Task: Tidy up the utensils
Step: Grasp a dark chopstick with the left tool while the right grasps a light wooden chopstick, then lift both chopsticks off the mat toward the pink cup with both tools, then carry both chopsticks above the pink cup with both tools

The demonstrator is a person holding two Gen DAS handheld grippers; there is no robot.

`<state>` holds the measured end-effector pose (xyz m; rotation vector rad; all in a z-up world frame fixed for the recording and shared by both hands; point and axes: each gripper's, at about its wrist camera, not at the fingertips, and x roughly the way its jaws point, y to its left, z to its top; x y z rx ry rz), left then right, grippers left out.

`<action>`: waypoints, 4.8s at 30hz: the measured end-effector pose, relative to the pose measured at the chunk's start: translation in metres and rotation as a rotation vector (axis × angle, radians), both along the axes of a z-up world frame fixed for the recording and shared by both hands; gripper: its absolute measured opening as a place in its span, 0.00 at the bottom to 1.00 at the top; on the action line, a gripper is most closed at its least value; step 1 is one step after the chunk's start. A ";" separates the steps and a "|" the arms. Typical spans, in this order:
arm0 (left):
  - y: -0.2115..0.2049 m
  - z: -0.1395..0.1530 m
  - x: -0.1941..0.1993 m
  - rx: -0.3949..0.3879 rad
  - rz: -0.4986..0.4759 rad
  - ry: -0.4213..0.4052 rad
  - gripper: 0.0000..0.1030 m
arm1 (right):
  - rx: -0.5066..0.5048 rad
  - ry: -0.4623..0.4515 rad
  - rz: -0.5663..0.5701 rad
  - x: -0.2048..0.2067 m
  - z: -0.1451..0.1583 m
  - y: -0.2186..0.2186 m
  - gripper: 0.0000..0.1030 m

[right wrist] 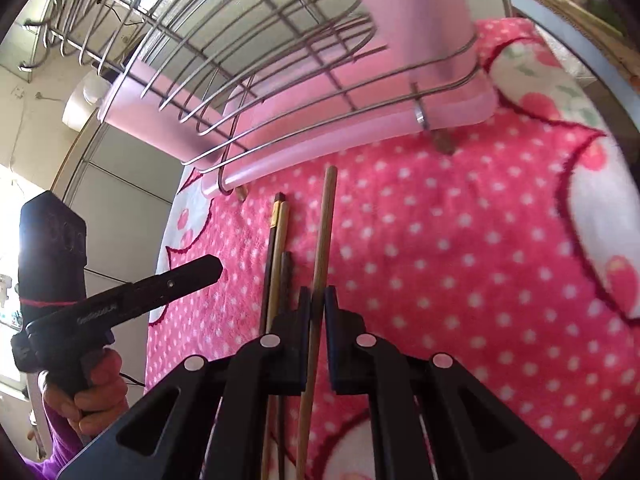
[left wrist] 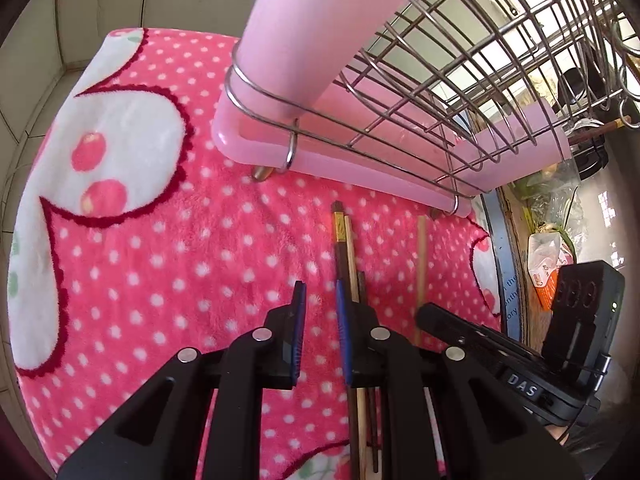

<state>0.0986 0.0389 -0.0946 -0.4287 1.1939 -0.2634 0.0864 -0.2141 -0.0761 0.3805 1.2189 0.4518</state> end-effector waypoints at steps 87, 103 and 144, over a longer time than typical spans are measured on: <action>-0.013 -0.006 0.043 0.145 -0.053 0.108 0.14 | -0.071 0.028 0.067 0.048 0.008 -0.004 0.23; -0.032 -0.026 0.066 0.228 -0.110 0.172 0.14 | -0.116 0.130 0.100 0.075 -0.014 0.011 0.20; 0.028 0.234 -0.033 0.103 0.182 -0.797 0.07 | -0.058 -0.886 -0.220 -0.020 0.279 -0.078 0.06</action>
